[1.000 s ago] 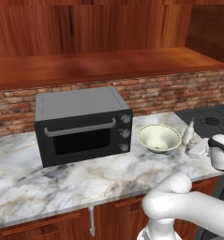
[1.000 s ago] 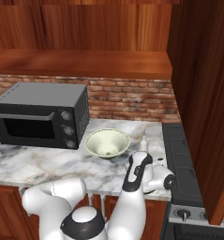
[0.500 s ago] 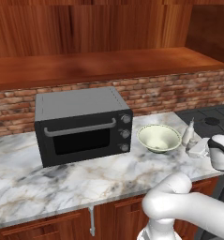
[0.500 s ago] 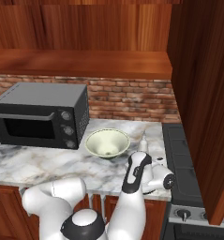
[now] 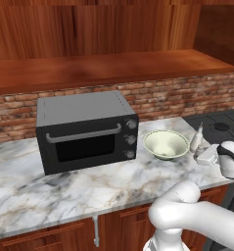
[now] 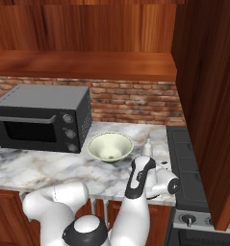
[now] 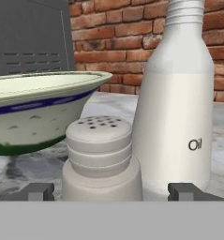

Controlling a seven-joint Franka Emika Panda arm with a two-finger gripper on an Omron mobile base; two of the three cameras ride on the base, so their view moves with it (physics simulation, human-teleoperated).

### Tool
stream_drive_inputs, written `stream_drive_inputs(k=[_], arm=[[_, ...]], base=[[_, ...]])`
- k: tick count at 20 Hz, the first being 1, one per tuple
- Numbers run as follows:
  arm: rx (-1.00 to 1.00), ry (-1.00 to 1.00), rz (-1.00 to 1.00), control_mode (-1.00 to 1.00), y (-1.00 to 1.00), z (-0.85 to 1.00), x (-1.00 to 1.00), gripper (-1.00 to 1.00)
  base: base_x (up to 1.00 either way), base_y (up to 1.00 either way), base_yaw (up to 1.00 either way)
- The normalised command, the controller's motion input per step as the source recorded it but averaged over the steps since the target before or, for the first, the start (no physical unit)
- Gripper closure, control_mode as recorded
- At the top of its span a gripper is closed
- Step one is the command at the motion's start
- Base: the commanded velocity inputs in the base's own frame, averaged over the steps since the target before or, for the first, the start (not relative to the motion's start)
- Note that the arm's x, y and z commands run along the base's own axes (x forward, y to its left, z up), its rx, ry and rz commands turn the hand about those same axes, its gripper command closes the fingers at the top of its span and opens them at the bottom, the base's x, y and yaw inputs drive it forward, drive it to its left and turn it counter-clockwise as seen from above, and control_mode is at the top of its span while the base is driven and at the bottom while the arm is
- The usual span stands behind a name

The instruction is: Retrieve the bottle and the shaker from the cabinet and place them next to the mixing bowl on the counter. Then add garlic from the fridge to the mixing bowl.

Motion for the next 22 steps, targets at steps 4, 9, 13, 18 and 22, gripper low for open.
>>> stream_drive_inputs(k=[4, 9, 13, 18, 22], arm=[[0.00, 0.00, 0.00, -1.00, 0.00, 0.00, -0.04, -1.00], [0.00, 0.00, 0.00, -1.00, -0.02, 0.00, -0.22, -1.00], [0.00, 0.00, -0.01, -1.00, -0.07, 0.02, -0.27, -1.00], [0.00, 0.00, -0.04, -1.00, -0.07, 0.33, -0.28, -1.00], [0.00, 0.00, -0.09, -1.00, 0.00, 0.63, -0.42, -1.00]], base=[[0.00, 0.00, 0.00], [0.00, 0.00, 0.00], [0.00, 0.00, 0.00], [0.00, 0.00, 0.00], [0.00, 0.00, 0.00]])
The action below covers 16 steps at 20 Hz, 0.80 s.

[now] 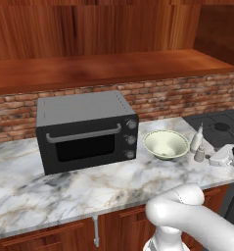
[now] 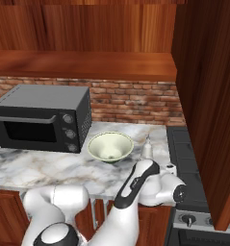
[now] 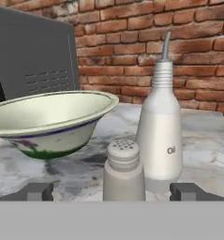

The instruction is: Retrieve the bottle and the shaker from the cabinet and place them next to the mixing bowl on the counter. Then add garlic from the fridge to the mixing bowl.

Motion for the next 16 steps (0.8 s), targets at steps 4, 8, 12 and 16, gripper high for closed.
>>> stream_drive_inputs(k=[4, 8, 12, 16], arm=[[0.00, 0.02, -0.11, -1.00, 0.06, 0.67, -0.49, -1.00], [-0.02, 0.07, -0.16, -1.00, 0.27, 0.71, -0.42, -1.00], [-0.03, 0.09, -0.17, -1.00, 0.43, 0.71, -0.44, -1.00], [-0.02, 0.08, -0.17, -1.00, 0.46, 0.72, -0.41, -1.00]], base=[[0.00, 0.00, 0.00], [0.00, 0.00, 0.00], [0.00, 0.00, 0.00], [0.00, 0.00, 0.00]])
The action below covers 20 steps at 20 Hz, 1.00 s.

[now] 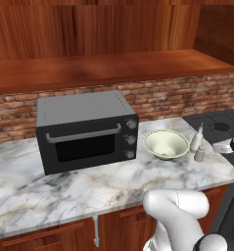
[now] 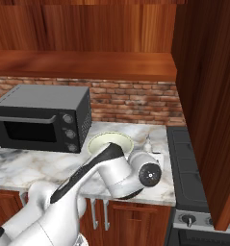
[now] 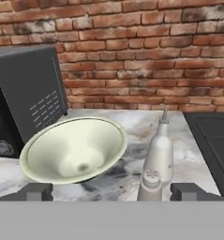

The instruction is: Retrieve the bottle and the shaker from the cabinet and place them next to the mixing bowl on the counter. Then add garlic from the fridge to the mixing bowl.

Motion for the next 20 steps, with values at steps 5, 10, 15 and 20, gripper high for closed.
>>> stream_drive_inputs(k=[5, 10, 15, 20], arm=[[0.00, 0.06, -0.14, -1.00, 0.40, 0.71, -0.43, -1.00], [0.00, 0.07, -0.11, -1.00, 0.34, 0.59, -0.54, -1.00], [0.00, 0.13, -0.08, -1.00, 0.49, 0.47, -0.52, -1.00], [-0.01, 0.20, -0.07, -1.00, 0.61, 0.48, -0.54, -1.00]], base=[[0.00, 0.00, 0.00], [0.00, 0.00, 0.00], [0.00, 0.00, 0.00], [0.00, 0.00, 0.00]])
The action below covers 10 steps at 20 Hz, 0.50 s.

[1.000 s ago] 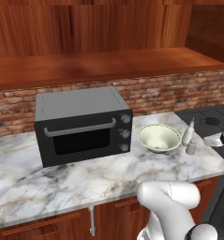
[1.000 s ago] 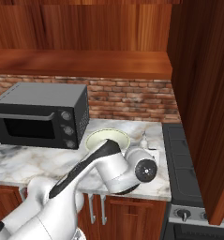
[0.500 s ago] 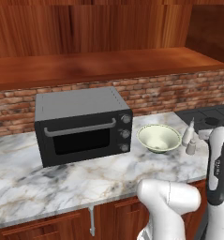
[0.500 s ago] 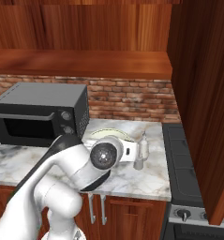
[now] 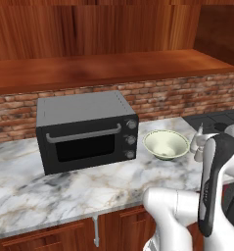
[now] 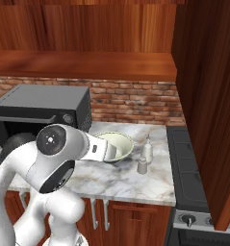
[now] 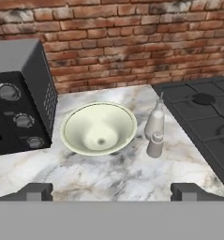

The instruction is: Retrieve the bottle and the shaker from the cabinet and place them next to the mixing bowl on the counter. Then add garlic from the fridge to the mixing bowl.

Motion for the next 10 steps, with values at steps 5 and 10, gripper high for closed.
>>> stream_drive_inputs(k=[5, 10], arm=[[0.00, 0.21, -0.04, -1.00, 0.39, 0.54, -0.64, -1.00], [0.00, 0.19, -0.02, -1.00, 0.29, 0.54, -0.59, -1.00]], base=[[0.00, 0.00, 0.00], [0.00, 0.00, 0.00]])
